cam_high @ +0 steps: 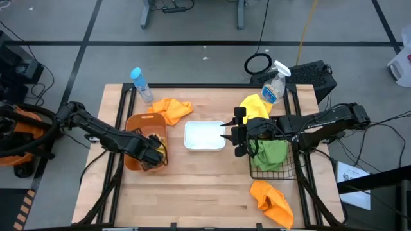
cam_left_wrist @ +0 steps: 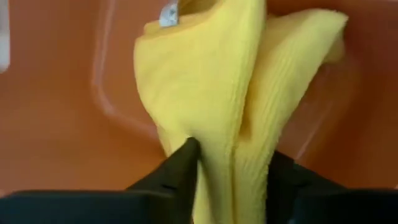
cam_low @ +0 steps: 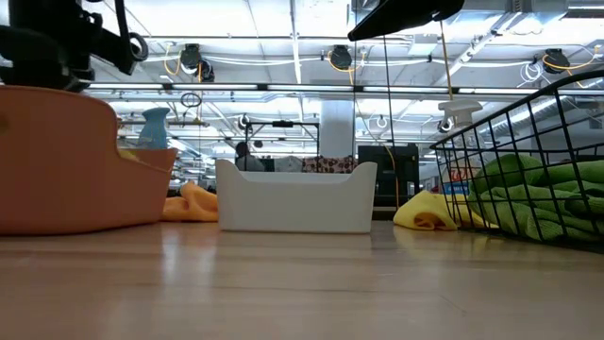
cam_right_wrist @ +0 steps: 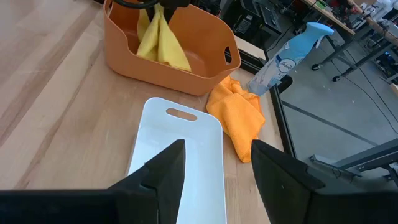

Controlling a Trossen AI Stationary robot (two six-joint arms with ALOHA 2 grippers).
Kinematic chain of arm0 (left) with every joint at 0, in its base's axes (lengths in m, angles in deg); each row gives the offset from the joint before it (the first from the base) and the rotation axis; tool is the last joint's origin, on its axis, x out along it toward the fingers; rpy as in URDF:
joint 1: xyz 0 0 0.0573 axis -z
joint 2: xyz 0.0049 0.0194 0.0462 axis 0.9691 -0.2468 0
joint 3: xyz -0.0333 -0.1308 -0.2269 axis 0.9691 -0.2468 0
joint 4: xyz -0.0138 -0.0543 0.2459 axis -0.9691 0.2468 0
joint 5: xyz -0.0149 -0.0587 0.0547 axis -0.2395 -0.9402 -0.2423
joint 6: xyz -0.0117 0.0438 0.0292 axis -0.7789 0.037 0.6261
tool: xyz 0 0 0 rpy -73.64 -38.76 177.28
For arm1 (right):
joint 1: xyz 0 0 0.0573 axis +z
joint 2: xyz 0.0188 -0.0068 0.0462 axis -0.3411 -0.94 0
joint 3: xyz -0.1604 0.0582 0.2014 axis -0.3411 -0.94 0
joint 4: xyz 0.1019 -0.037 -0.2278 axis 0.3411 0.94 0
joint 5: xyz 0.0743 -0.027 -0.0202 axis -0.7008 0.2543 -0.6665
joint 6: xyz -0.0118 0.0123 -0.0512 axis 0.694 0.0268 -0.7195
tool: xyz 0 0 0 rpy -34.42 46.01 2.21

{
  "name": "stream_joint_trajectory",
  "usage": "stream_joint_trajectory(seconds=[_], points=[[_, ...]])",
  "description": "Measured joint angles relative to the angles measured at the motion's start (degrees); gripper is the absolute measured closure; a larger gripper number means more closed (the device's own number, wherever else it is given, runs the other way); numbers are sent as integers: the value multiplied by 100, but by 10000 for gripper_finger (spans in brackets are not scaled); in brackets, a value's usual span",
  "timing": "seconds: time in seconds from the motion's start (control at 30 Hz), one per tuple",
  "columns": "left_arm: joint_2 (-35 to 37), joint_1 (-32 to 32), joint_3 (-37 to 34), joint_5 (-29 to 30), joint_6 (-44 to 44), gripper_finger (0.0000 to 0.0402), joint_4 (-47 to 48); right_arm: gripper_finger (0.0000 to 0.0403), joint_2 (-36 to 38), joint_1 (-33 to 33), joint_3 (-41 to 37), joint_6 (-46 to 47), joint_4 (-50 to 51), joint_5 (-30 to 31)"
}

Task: Sort microfiber towel by color & place in baskets

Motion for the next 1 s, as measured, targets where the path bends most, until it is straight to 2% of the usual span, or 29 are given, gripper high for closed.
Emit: stream_joint_trajectory(seconds=[0.27,0.37,0.5,0.6,0.7,0.8,0.93,1.0], points=[[-3,128,210,-165,-108,130,443,227,0,0,0,2,33,-1],[-4,131,573,-237,-138,106,751,227,0,0,0,1,39,-1],[0,136,915,-192,-159,106,738,227,0,0,0,0,42,-1],[0,194,867,-268,-157,130,612,227,0,0,0,0,45,-1],[-2,326,745,-332,-161,176,551,227,0,0,0,2,67,-1],[-2,513,702,-330,-155,244,477,227,0,0,0,-2,104,-1],[-2,669,702,-212,-158,356,377,227,0,0,0,-24,122,2],[-2,688,702,-108,-161,389,285,227,0,0,0,-34,125,-1]])
